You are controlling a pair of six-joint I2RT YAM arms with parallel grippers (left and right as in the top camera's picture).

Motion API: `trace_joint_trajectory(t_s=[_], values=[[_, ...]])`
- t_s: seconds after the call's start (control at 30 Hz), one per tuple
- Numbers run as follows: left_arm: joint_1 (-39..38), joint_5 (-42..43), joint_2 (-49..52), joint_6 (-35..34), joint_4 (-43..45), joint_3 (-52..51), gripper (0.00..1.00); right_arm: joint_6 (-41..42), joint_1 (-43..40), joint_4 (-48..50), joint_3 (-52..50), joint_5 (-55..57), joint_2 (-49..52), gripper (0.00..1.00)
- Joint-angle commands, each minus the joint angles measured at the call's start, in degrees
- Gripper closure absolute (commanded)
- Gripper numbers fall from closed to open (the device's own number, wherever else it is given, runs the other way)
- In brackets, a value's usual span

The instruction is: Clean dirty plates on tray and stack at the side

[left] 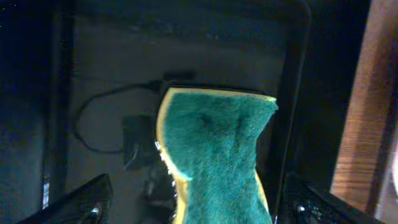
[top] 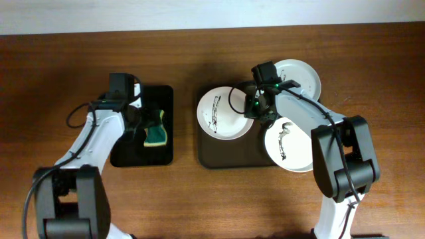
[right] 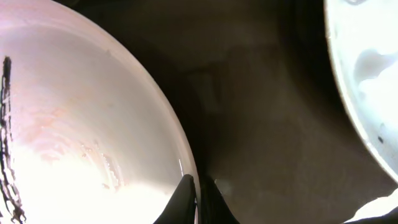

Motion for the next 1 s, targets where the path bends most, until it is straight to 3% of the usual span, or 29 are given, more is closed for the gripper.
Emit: trace_joint_trajectory(t_s=[0.0,0.1,0.27,0.3,0.33,0.37,0.5,0.63,0.7,0.77,0.97], values=[[-3.48,-2.43,3.63,-0.57,0.33,0.87,0.29,0.22,0.94,0.02,0.20,1.20,1.99,0.96],[-5.18,-6.84,5.33,-7.87,-1.18,0.87,0.36,0.22,0.94,0.04,0.20,1.20,1.99,0.96],[-5.55,-6.78,8.76,-8.46,-0.28,0.87,0.51,0.24,0.94,0.11,0.20,1.20,1.99,0.96],[-5.92,-6.78,9.42,-8.46,0.09,0.87,0.59,0.24,0.94,0.09,0.20,1.20,1.99,0.96],[-6.29,-6.82,9.46,-8.44,0.55,0.87,0.75,0.24,0.94,0.11,0.20,1.18,1.99,0.96],[-6.49,-6.82,9.46,-8.44,1.20,0.87,1.00,0.24,0.94,0.11,0.20,1.18,1.99,0.96],[-6.49,-6.82,9.44,-7.39,-1.33,3.93,1.00,0.24,0.94,0.07,0.20,0.94,1.99,0.96],[-7.45,-6.16,9.44,-0.74,-12.00,17.55,1.00,-0.46,0.94,0.02,0.22,-2.01,1.97,0.96],[-9.20,-0.52,9.44,2.89,-13.29,21.33,1.00,-1.73,0.87,-0.22,0.22,-4.90,1.97,0.96],[-11.91,5.18,9.46,4.85,-11.19,21.81,1.00,-1.75,0.83,-0.90,0.22,-6.03,1.97,0.96],[-21.27,5.42,17.51,5.77,-1.14,21.77,1.00,-3.04,0.83,-2.38,0.20,-8.15,1.97,0.96]])
